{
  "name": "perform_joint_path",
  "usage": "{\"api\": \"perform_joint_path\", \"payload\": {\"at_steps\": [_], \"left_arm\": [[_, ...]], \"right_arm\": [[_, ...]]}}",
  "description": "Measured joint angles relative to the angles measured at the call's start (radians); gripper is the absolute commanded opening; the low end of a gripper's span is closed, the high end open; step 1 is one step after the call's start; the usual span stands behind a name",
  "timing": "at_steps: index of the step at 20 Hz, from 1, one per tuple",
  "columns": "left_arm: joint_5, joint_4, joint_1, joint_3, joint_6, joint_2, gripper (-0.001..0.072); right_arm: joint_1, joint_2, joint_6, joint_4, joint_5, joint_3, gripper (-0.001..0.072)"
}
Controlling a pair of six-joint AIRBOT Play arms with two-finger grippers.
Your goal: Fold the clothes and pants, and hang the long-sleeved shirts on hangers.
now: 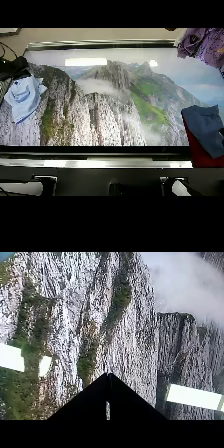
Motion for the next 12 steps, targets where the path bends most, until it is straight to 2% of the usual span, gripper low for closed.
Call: {"api": "perform_joint_path", "payload": {"at_steps": [4,5,9,11,12], "left_arm": [[0.0,0.0,0.0,0.0,0.0,0.0,0.0017],[0.0,0.0,0.0,0.0,0.0,0.0,0.0016],[-0.003,0.0,-0.001,0.0,0.0,0.0,0.0016],[-0.003,0.0,-0.001,0.0,0.0,0.0,0.0016],[-0.003,0.0,-0.001,0.0,0.005,0.0,0.0015]], "right_arm": [[0.0,0.0,0.0,-0.006,0.021,0.0,0.0378],[0.0,0.0,0.0,-0.006,0.021,0.0,0.0419],[0.001,0.006,-0.035,0.009,-0.027,0.003,0.0409],[0.008,0.022,-0.094,0.062,-0.109,0.007,0.0183],[0.021,0.032,-0.138,0.1,-0.17,0.009,0.0107]]}}
